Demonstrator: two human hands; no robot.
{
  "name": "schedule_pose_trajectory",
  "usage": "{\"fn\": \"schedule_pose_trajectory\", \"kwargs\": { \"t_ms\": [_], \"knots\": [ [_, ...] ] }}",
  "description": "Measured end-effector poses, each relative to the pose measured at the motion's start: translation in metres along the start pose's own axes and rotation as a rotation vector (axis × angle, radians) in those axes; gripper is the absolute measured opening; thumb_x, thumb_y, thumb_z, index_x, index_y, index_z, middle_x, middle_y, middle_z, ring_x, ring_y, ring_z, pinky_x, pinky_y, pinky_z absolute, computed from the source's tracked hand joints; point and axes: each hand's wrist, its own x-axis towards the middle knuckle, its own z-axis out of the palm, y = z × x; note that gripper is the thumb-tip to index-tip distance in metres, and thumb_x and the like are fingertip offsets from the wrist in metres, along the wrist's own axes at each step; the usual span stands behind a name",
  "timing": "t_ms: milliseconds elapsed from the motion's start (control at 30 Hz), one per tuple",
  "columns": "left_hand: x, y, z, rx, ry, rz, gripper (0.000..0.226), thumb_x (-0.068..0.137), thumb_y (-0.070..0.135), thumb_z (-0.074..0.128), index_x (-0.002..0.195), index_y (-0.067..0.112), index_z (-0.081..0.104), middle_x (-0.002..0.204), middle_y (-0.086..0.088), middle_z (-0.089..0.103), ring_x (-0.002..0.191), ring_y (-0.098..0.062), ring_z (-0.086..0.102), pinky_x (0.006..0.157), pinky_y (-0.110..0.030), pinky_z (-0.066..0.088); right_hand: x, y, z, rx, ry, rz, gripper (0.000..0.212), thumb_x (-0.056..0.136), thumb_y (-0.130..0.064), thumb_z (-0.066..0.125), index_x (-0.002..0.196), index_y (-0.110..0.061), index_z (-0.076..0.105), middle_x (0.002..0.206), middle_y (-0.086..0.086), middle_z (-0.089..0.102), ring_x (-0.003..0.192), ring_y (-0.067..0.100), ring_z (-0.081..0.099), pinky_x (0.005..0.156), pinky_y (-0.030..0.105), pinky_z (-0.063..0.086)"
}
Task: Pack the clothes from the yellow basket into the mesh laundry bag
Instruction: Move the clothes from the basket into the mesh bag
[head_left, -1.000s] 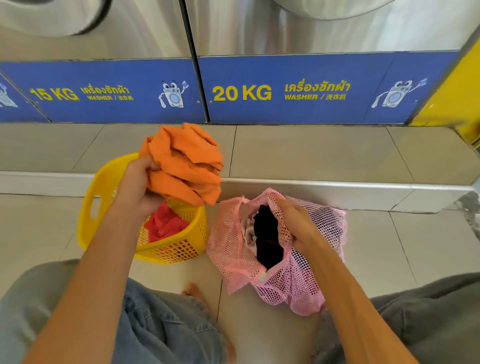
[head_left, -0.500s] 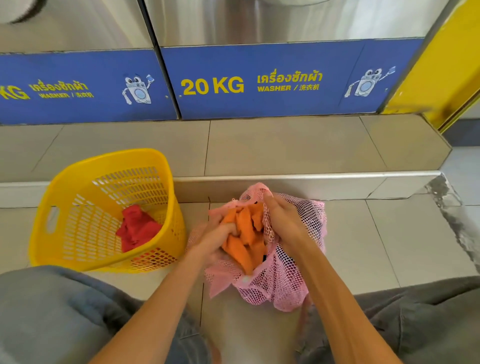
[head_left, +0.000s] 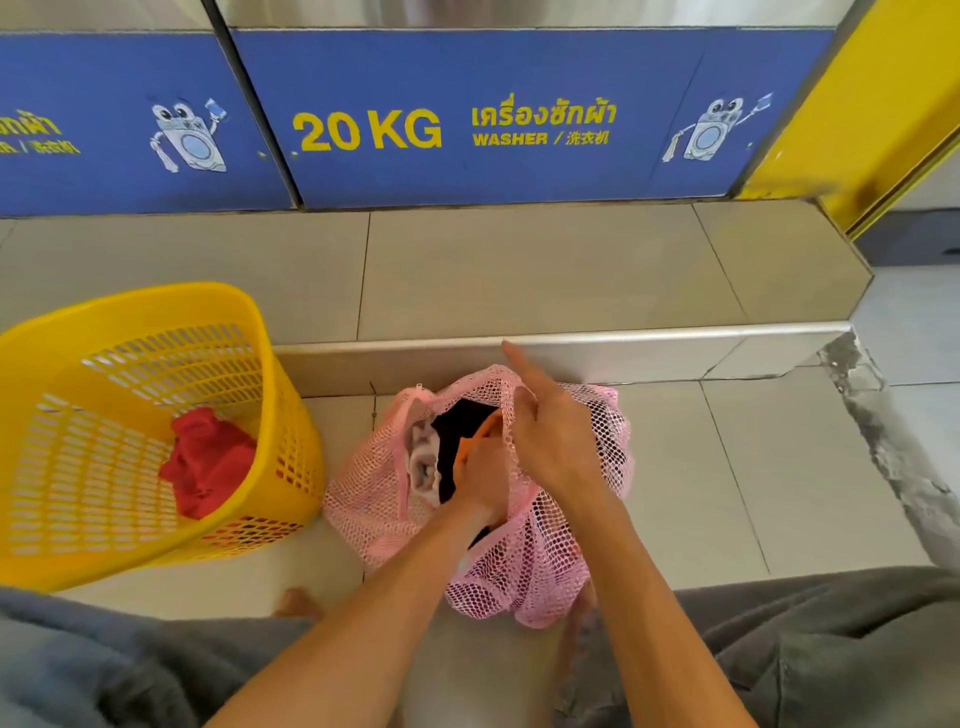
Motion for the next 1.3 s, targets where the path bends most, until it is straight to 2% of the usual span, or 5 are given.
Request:
{"fn": "schedule_pose_trajectory", "kwargs": {
  "t_ms": [200, 300, 767, 1067, 1300],
  "knots": [
    [-0.003, -0.01, -0.045, -0.135, -0.19, 0.11, 0.016, 0.083, 0.004, 0.06, 0.092, 0.017, 0.056, 0.086, -0.008, 0.062, 0.094, -0.029, 0.063, 0.068, -0.039, 0.053, -0.001, -0.001, 0.004, -0.062, -0.055, -0.034, 0.057, 0.107, -0.012, 0.042, 0.156, -0.042, 0.043, 0.088, 0.01, 0.075, 0.084, 0.033, 0.07, 0.082, 0.04, 0.056],
    [-0.017, -0.043, -0.087, -0.309, -0.179, 0.143, 0.051, 0.075, 0.033, 0.074, 0.124, 0.029, 0.059, 0.111, 0.011, 0.065, 0.099, -0.006, 0.06, 0.083, -0.033, 0.054, -0.002, -0.003, 0.007, -0.084, -0.069, -0.029, 0.053, 0.108, -0.013, 0.041, 0.155, -0.038, 0.046, 0.103, 0.013, 0.079, 0.09, 0.03, 0.071, 0.084, 0.037, 0.055],
    [-0.041, -0.189, -0.197, -0.785, 0.793, -0.305, 0.024, 0.079, 0.017, 0.063, 0.101, 0.024, 0.069, 0.075, 0.008, 0.064, 0.07, -0.012, 0.062, 0.068, -0.035, 0.052, -0.004, -0.031, 0.064, -0.06, -0.153, -0.093, 0.047, 0.111, -0.018, 0.038, 0.152, -0.036, 0.051, 0.089, 0.0, 0.073, 0.056, 0.003, 0.049, 0.052, 0.02, 0.037],
    [0.004, -0.291, -0.137, -0.033, -0.088, -0.532, 0.111, 0.062, 0.061, 0.078, 0.152, 0.033, 0.02, 0.159, -0.02, 0.019, 0.144, -0.042, 0.017, 0.117, -0.051, 0.022, 0.012, -0.028, 0.085, -0.09, -0.123, -0.052, 0.049, 0.111, -0.018, 0.037, 0.153, -0.042, 0.046, 0.067, 0.005, 0.068, 0.048, 0.012, 0.044, 0.041, 0.019, 0.032],
    [0.036, -0.321, -0.118, 0.231, -0.444, -0.685, 0.144, 0.046, 0.067, 0.085, 0.152, 0.041, -0.01, 0.154, -0.021, -0.034, 0.144, -0.051, -0.011, 0.115, -0.064, 0.014, 0.021, -0.016, 0.093, -0.026, -0.13, -0.015, 0.051, 0.111, -0.021, 0.038, 0.15, -0.053, 0.042, 0.052, -0.001, 0.057, 0.037, 0.004, 0.036, 0.043, 0.022, 0.035]
  ]
}}
